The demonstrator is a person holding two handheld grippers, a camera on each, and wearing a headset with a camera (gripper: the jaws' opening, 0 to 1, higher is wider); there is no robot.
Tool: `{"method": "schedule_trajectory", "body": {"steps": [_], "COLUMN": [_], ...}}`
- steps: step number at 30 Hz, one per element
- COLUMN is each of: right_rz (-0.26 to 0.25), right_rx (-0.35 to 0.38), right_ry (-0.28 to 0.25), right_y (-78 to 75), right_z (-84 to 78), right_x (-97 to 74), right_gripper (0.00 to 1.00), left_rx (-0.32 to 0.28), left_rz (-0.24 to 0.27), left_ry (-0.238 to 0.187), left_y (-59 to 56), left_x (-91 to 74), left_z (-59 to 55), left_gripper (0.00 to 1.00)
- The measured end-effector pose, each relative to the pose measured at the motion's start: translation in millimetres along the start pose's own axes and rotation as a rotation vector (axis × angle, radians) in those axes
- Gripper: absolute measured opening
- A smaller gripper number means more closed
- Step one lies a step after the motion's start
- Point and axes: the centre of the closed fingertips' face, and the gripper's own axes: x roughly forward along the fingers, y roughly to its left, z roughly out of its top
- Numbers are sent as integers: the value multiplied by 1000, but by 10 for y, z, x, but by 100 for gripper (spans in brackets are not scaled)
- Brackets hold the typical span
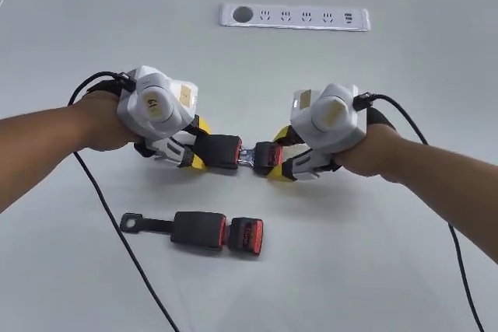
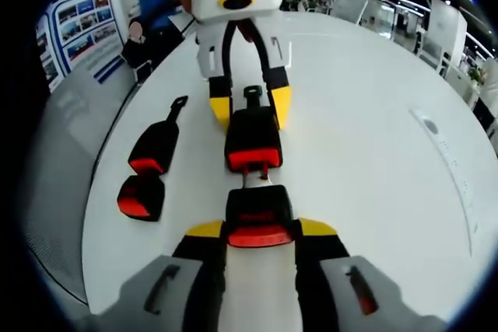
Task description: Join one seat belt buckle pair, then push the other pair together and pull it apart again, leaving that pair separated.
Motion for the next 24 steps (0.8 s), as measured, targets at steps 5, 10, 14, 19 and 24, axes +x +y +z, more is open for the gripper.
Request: {"method": "schedule_trajectory", "body": {"steps": [5, 10, 14, 19, 24], "right_rz": [2, -23, -24, -33, -26], "right_rx": [56, 52, 102, 77, 62], "right_ry": [-54, -49, -81, -33, -25], "right_y": [-4, -23, -41, -54, -70], "right_z": [91, 142, 156, 175, 162], "right_x": [51, 109, 107, 117, 115], "right_gripper": [33, 33, 32, 32, 32], "left_rx": [-10, -10, -24, -8, 3], "left_rz": [1, 2, 5, 2, -3], "left_ry": [-1, 21, 18, 29, 38], "left_y": [4, 10, 9, 6, 2], "left_x": [-5, -1, -6, -7, -12], "left_z": [-7, -9, -12, -9, -6], "left_gripper": [32, 32, 31, 31, 31]}}
